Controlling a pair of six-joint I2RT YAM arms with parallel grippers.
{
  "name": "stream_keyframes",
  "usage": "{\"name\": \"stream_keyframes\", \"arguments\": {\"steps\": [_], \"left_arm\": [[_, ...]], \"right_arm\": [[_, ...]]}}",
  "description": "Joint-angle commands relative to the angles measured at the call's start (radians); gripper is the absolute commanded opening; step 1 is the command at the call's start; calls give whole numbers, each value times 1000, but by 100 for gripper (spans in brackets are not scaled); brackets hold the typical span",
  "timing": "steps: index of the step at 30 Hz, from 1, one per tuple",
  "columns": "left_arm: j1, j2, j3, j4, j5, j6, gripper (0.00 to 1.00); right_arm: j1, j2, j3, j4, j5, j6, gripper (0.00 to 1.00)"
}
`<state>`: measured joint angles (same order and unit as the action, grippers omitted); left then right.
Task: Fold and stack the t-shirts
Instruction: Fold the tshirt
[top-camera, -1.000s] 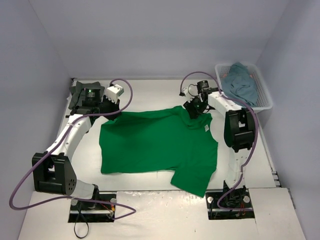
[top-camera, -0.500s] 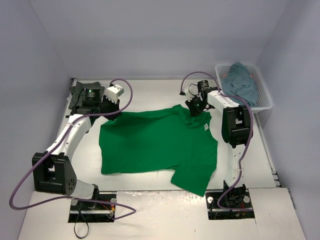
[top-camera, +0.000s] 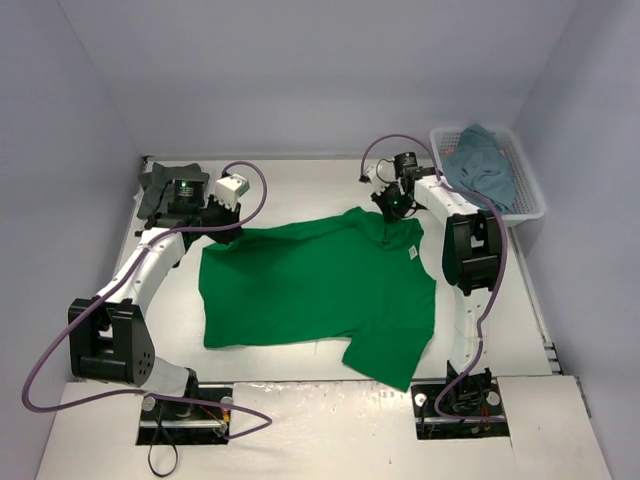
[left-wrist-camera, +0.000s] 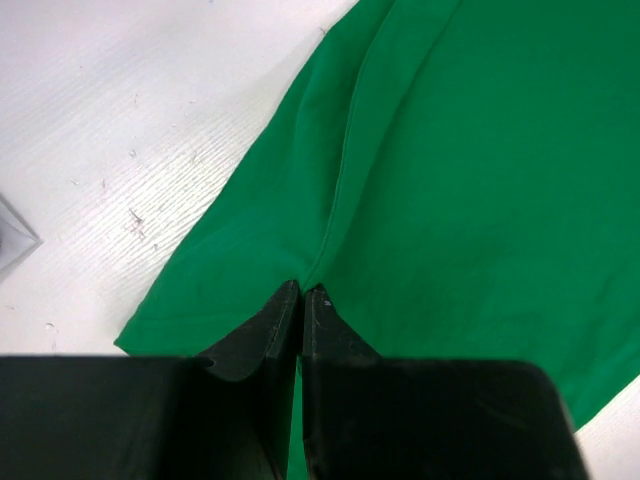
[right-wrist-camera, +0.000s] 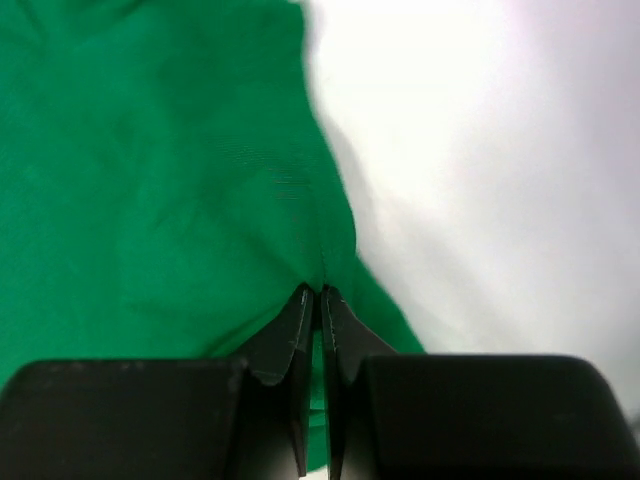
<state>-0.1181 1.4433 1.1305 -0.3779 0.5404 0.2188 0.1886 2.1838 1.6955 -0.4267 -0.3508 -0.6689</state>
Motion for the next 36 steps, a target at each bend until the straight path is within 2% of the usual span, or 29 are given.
{"name": "stream_keyframes", "arguments": {"steps": [1,9,20,21,22,24,25,29,36], "left_arm": [[-5,-32,12,40,1,-6,0],[-5,-38,8,45,-3,-6,0],[-5,-3,11,50,-5,-4,0],[-5,-6,8,51,-5,-4,0],[-5,-7,6,53,-5,-4,0],[-5,-11,6,50,-5,-4,0],[-5,-14,8,50,-5,-4,0],[-5,-8,9,51,-3,-6,0],[-5,-20,-1,51,-3,-6,0]], "right_arm": [[-11,-16,102,13,68,-24,0],[-6,39,249,17,111,-40,0],[17,139,293,26,197,-138,0],[17,145,288,23,196,-135,2],[15,143,273,20,193,-133,14],[17,134,248,16,190,-129,19],[15,130,225,17,182,-127,28],[8,84,188,16,156,-112,36],[-15,1,182,13,130,-97,40]]}}
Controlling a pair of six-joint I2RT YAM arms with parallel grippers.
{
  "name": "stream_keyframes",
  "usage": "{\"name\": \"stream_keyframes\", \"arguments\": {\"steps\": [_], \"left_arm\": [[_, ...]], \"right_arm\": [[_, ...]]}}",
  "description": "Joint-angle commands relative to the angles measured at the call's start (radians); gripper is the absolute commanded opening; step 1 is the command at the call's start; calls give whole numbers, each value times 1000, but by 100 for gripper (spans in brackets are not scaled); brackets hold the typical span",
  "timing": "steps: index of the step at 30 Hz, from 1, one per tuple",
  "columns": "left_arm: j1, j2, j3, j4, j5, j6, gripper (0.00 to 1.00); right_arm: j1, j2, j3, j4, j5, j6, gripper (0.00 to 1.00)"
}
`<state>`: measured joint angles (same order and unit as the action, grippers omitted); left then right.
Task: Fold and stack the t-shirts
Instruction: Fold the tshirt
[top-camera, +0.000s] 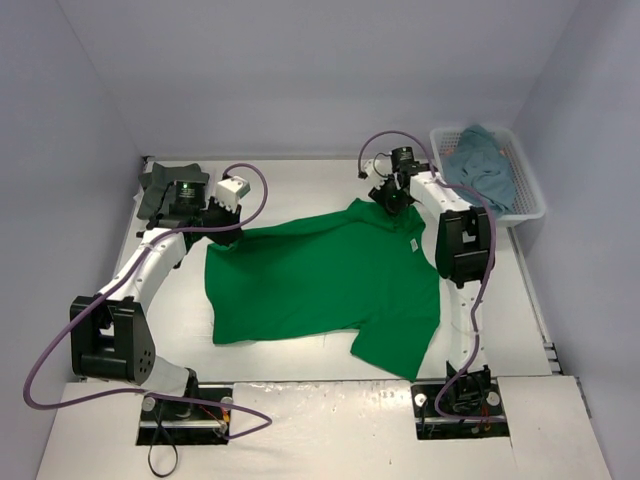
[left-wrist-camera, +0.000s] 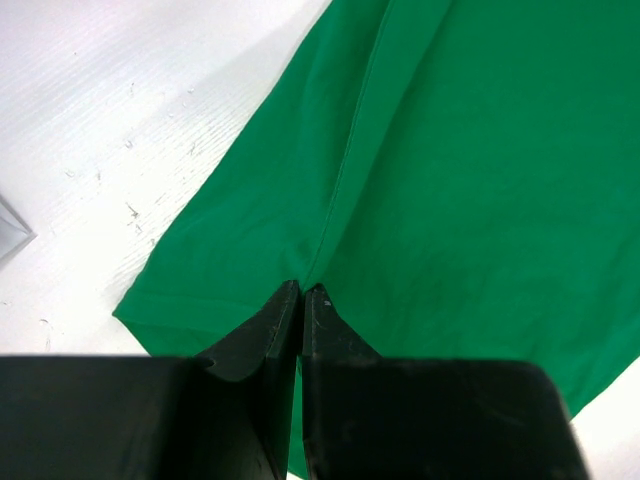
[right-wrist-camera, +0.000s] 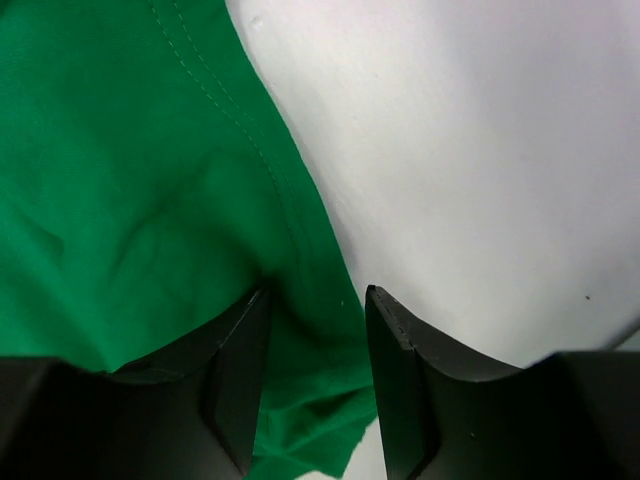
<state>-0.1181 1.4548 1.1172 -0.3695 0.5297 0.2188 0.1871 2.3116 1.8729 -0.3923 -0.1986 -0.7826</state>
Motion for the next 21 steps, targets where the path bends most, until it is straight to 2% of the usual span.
{"name": "stream_keyframes", "arguments": {"steps": [1,8,21], "left_arm": [[-3,-33,12,43,7,-6,0],[-3,-39,7,44,3,-7,0],[-3,-37,9,38,1,-6,0]], "right_arm": [[-18,-132,8,-22,-27,20,40],[-76,-144,38,-25,-76,66,38],[-156,-123,-20,-26,-308,152,35]]}}
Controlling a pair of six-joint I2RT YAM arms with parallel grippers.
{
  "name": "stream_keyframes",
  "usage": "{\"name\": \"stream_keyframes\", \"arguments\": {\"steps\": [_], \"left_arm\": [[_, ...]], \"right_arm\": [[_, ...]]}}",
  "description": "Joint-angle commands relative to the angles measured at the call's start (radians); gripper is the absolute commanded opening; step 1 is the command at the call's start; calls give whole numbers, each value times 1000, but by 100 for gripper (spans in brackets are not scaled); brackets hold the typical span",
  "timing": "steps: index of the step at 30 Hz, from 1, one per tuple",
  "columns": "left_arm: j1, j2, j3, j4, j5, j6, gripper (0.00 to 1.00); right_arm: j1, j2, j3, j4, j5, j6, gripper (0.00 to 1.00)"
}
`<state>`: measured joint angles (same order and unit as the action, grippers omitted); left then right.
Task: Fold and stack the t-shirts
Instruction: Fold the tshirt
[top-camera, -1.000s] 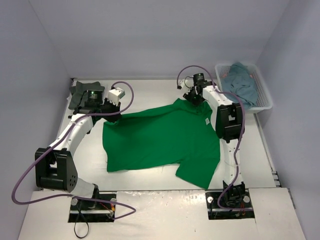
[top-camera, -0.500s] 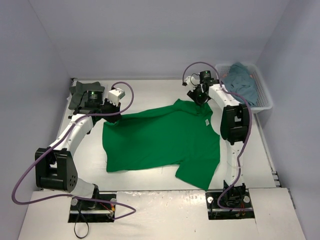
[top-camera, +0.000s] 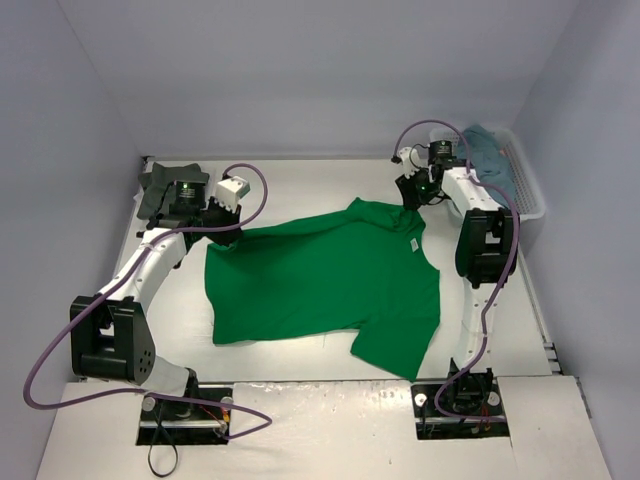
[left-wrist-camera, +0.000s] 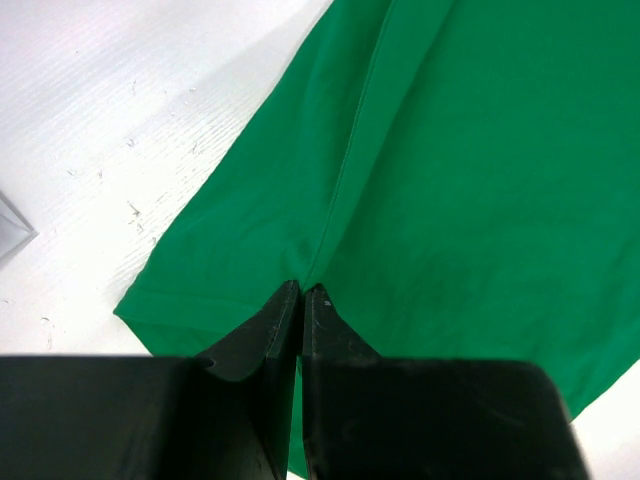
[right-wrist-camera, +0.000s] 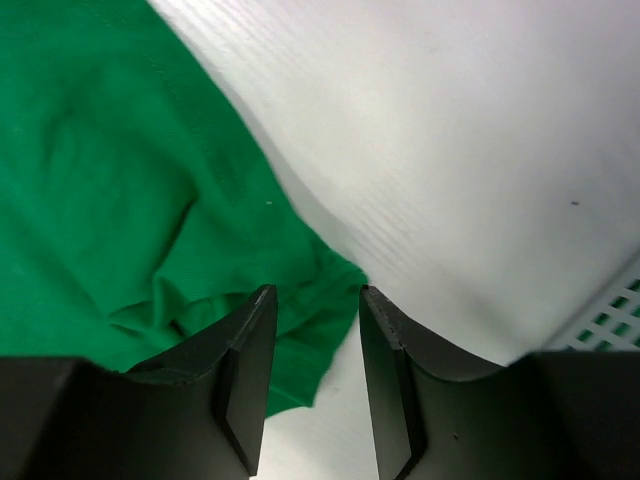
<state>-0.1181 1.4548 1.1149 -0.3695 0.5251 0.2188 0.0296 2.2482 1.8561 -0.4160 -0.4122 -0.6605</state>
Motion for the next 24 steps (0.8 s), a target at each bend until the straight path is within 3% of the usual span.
{"name": "stream_keyframes", "arguments": {"steps": [1,9,24], "left_arm": [[-5,-37,11,37,6,-6,0],[-2,-37,8,40,1,-6,0],[6,-51,-7,40,0,-2,0]], "right_arm": [[0,-53,-2,-3,-112,32,35],[-11,-58,-9,-6,-209,32,34],[-25,-47,-41,-7,-229,90,32]]}}
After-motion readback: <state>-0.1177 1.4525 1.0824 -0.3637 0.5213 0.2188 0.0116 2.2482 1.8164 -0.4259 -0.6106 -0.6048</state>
